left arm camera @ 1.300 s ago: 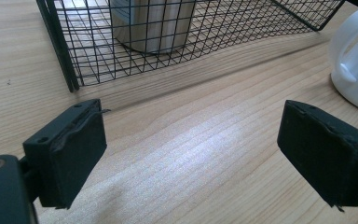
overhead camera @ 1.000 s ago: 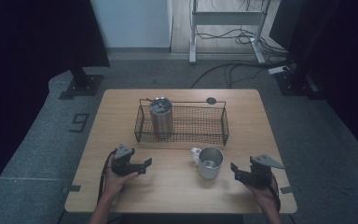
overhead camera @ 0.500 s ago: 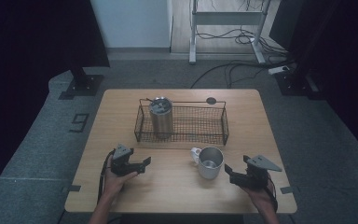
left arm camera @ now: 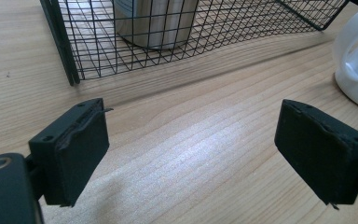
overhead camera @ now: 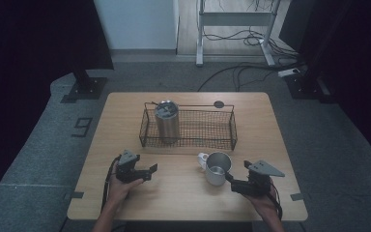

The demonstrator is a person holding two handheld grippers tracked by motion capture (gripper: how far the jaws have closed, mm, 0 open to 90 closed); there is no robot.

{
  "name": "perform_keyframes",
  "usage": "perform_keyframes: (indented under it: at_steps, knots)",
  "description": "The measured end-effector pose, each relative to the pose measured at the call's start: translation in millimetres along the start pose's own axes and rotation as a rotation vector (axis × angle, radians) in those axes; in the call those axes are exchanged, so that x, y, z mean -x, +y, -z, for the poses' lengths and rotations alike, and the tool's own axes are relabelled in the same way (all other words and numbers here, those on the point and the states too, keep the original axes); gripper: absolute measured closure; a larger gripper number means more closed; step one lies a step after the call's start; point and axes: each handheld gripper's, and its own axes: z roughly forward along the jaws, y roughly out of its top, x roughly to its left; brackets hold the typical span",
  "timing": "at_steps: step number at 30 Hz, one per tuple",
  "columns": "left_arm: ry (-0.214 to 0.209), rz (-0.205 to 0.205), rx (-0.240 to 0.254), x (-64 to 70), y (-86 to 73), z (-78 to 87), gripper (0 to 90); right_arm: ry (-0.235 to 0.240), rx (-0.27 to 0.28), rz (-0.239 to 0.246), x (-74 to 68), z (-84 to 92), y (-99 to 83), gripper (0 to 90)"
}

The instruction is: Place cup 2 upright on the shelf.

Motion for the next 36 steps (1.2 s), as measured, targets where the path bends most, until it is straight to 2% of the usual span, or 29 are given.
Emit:
perform_keyframes:
  at_steps: [12,21,36]
  knots:
    - [-0.007,0.007,-0.008,0.0,-0.9,-1.4,9.9,0.041,-0.014,0.016,-11.1,-10.7,4.5,9.3]
    - [-0.02,0.022,-0.004,-1.1,-0.3,0.7,9.9,0.053,-0.02,0.033,-20.4,-18.3,10.7,7.3]
    - [-0.026,0.016,-0.009,0.0,-0.8,-0.6,10.0,0.057,-0.053,0.044,-24.6,-48.7,14.2,3.5]
